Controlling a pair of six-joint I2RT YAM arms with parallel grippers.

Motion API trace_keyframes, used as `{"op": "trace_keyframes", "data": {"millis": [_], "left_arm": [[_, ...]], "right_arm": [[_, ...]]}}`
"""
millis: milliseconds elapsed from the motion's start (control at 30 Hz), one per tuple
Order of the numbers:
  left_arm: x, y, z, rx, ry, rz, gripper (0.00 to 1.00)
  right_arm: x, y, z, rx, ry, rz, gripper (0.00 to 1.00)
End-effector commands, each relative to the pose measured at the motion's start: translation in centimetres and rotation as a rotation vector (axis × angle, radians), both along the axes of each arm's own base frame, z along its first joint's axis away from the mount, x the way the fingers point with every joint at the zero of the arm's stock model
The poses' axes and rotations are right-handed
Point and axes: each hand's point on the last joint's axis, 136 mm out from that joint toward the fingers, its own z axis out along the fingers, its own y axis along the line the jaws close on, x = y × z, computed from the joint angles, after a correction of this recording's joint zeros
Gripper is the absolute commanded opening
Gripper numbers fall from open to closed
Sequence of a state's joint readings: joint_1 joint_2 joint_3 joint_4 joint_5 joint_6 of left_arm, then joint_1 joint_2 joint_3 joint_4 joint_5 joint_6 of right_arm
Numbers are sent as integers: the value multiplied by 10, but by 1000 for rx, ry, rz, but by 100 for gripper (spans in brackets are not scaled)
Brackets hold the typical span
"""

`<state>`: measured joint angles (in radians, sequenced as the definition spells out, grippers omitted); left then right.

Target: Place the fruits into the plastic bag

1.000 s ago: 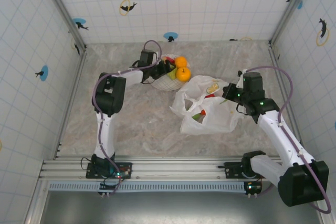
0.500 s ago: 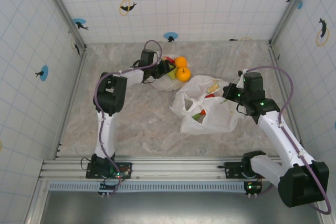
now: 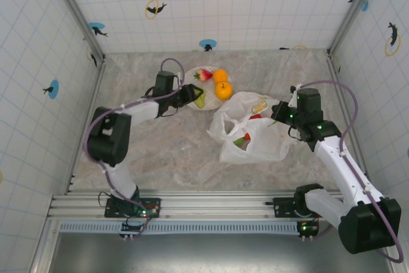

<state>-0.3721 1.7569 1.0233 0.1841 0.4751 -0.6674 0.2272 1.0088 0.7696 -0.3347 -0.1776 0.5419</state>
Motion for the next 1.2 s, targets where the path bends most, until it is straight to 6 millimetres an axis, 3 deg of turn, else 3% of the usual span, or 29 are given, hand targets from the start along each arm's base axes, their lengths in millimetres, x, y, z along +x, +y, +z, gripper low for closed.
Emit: {"op": "trace_keyframes", "data": {"millis": [0,167,200,367,567,700,867,1167], "left_arm": [[-36,15,28,7,-79,-27,58],[-110,21,51,52,-138,-146,57],[-128,15,55,58,-149,-196,57],[-201,2,46,100,-120,-403,58],[-255,-37,38,109,-145,-632,57],[-262,-62,41,128,-183,-721,57],[-231,-82,54,151,-245,-665,56],[-185,-99,84,111,-351,-507,56]], "right_arm": [[4,-2,19,4,-52,-8,0],[8,0,25,11,-65,-3,0],[9,1,25,12,-65,-1,0],[14,5,32,39,-84,1,0],[18,18,40,110,-103,23,0],[16,27,41,115,-102,45,0],[7,29,38,46,-103,93,0],[-24,37,39,-79,-146,302,0]]}}
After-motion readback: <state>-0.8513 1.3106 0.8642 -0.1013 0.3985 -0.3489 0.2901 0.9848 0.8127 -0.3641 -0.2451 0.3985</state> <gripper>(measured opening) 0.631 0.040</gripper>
